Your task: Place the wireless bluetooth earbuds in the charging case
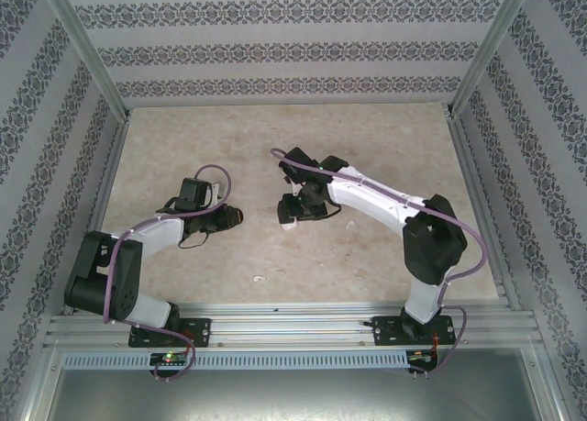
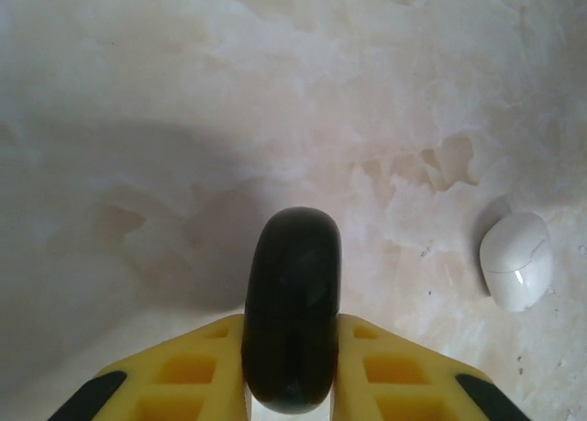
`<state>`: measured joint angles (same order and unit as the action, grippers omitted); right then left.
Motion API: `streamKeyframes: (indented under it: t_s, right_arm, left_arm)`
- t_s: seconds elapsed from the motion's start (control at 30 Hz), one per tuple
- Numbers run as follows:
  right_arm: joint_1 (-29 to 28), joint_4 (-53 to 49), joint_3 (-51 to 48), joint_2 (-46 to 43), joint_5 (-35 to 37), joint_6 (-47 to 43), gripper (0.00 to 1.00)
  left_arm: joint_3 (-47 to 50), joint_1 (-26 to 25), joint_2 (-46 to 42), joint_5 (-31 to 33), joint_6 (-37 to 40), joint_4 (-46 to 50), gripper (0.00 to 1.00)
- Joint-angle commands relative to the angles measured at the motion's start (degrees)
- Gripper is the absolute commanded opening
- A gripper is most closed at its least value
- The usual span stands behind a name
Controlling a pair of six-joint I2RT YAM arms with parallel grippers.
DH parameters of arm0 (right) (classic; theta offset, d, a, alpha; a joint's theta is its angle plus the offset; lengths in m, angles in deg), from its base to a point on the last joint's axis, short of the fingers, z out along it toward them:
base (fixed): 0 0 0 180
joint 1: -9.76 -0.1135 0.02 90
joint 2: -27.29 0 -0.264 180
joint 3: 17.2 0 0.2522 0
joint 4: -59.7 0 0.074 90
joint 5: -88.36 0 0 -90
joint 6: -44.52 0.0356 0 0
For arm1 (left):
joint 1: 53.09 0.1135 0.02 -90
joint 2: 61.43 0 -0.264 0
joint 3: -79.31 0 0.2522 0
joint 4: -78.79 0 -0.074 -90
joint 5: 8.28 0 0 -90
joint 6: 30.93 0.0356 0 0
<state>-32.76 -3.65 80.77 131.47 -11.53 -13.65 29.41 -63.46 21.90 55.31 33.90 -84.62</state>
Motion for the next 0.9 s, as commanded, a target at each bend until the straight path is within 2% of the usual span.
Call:
streamKeyframes:
  t_s: [0.0,0.17,0.37,0.87]
  right_arm:
    - [-0.3,-3.7,3.7,3.2,1.8,-2.4,0.58]
    - [-0.3,-5.6,7.4,7.3,1.8,-3.0,0.63]
    - [-0.2,-9.4,12.7,12.1,2.3,-4.5,0.65]
    - [0.1,-14.0,21.6,21.9,3.0,-6.9,0.67]
  left_arm:
    - [-1.0,0.7,-1.7,1.3,2.3,3.3,0.28]
    - [-1.7,1.1,-4.4,3.9,4.1,5.7,0.36]
    - [-1.5,1.3,-8.4,6.2,5.0,7.2,0.39]
    - [-0.6,1.3,-11.6,2.2,7.6,9.5,0.41]
